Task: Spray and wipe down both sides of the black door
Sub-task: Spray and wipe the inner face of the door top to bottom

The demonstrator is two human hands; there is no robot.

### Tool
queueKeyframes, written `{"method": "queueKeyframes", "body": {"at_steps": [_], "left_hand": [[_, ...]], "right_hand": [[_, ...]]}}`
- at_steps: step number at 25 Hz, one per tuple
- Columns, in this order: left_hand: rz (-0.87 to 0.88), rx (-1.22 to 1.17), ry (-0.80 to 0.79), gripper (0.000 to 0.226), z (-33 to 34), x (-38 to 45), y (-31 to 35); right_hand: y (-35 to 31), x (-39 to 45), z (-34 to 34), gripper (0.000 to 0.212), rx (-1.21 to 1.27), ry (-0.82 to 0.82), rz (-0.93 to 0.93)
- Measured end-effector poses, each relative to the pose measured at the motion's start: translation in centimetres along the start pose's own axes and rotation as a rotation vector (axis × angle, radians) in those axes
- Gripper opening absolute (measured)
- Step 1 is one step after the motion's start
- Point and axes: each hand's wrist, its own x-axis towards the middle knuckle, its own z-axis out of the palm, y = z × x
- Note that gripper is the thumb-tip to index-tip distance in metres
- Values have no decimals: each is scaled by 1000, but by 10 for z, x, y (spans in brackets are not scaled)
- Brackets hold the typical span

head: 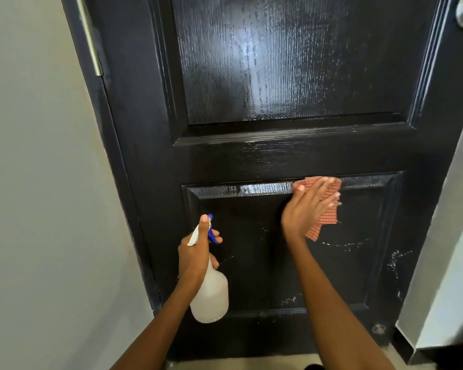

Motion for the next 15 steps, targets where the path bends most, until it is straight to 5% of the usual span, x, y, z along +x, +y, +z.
{"method": "queueKeyframes", "body": {"at_steps": [3,10,15], "left_hand": [[-8,-18,63,67,-22,4,2],[-30,3,195,66,-64,2,-5],[-29,-3,170,69,-54,4,-5]], "right_hand": [[-45,-52,42,67,11,-64,-92],[-74,-137,100,73,-251,-397,-955],[-69,-119,87,74,-298,-455,-1077]]}}
